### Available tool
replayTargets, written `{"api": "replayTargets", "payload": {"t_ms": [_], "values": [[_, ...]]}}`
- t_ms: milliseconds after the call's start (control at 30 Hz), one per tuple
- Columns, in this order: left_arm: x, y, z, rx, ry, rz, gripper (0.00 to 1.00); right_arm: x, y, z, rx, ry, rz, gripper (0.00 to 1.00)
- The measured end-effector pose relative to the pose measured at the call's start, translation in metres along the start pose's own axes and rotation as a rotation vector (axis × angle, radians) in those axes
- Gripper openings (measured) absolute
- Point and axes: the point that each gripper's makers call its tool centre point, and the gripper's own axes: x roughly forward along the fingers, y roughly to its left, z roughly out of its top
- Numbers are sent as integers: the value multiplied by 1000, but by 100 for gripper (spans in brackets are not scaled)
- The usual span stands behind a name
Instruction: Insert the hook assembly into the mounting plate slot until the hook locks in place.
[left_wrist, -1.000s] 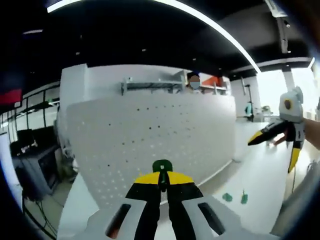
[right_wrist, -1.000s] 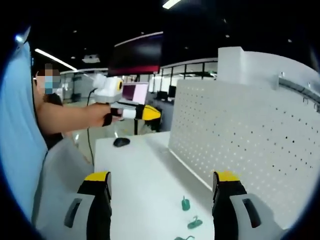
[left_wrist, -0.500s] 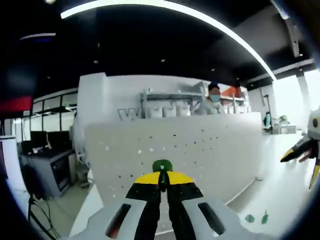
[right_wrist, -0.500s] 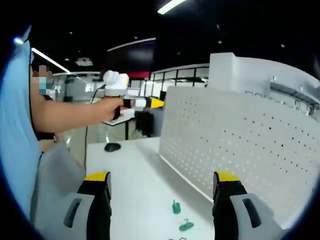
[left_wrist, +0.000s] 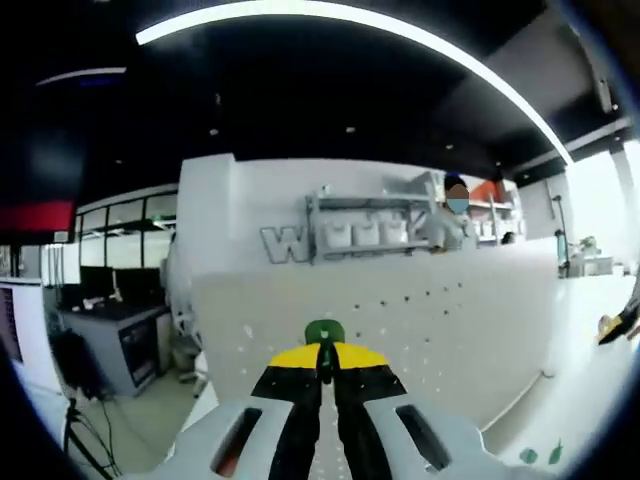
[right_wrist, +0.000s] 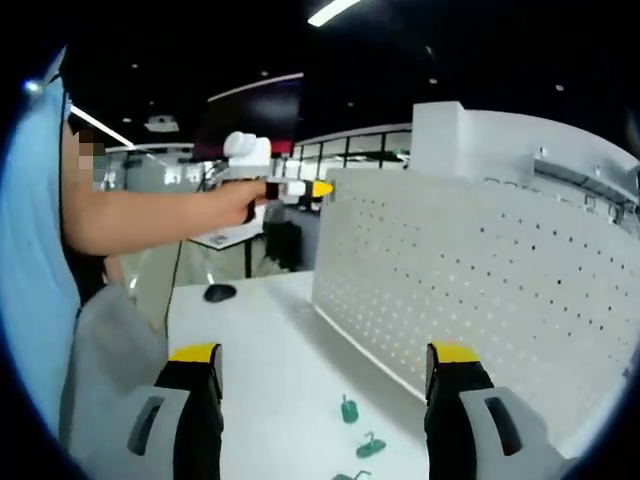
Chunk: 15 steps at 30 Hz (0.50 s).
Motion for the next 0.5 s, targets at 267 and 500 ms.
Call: {"api": "replayTargets", "payload": {"t_ms": [267,500], "values": [[19,7,5,22,-6,27,3,-2,-7,-2,10,0,-21,84],[27,8,1,57,1,31,3,-2,-11,-1,17,-8,-30,84]]}}
